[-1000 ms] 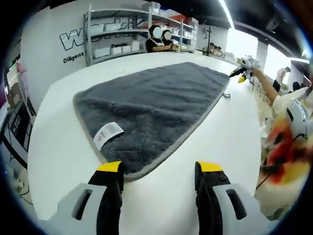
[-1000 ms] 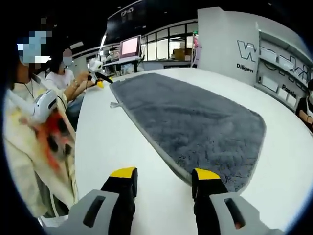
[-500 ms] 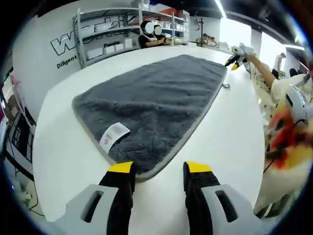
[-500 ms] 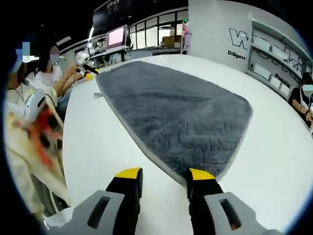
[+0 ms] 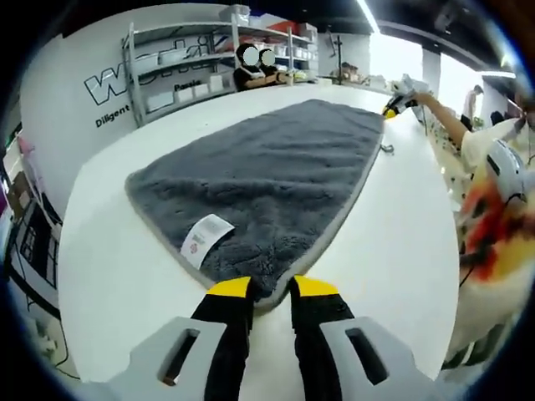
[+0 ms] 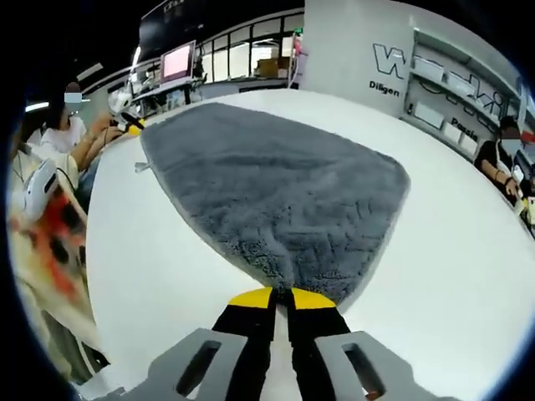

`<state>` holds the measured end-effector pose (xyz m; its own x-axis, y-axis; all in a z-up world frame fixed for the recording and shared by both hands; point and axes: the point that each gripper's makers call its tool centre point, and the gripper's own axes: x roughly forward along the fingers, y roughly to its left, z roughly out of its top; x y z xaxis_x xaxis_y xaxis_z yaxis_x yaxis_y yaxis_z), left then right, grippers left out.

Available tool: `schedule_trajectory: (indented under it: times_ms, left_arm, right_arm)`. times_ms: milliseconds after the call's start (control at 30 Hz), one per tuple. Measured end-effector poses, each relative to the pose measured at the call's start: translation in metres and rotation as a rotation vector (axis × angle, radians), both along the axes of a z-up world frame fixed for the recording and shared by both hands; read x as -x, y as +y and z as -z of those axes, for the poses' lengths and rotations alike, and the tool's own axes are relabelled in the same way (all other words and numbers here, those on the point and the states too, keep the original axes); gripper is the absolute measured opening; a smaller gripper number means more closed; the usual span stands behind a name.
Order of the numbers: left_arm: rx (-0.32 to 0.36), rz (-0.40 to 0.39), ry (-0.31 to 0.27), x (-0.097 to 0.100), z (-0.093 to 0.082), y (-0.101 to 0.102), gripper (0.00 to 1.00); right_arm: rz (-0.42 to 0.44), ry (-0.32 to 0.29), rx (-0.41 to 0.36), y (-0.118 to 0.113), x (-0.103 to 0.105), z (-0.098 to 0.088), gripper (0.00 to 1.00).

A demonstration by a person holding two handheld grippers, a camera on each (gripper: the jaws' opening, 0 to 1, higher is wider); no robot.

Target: Fold the towel on the table until its edges align and the towel forms a compact rectangular stack.

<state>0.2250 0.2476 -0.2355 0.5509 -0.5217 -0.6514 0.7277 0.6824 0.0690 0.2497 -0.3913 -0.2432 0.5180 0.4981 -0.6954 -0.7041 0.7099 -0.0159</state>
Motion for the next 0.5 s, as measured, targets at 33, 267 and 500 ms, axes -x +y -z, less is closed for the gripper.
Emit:
schedule_trajectory:
  times_ms: [33,267,500]
  left_arm:
    - [0.001,-0.003,0.002,-0.0004,-0.0003,0.0003,0.14]
    - [0.011,-0.054,0.030,-0.0036,-0.0006,0.0037,0.05]
    - [0.037,-0.114,0.049,-0.0066,-0.0040,0.0088,0.03]
  right_arm:
    - [0.005,0.007,-0.010,0.0003,0.0007,0.0000,0.01]
    - [0.009,0.012,-0.016,0.0024,0.0033,0.0001,0.00]
    - [0.043,0.041,-0.052,0.0026,0.0078,-0.0013,0.00]
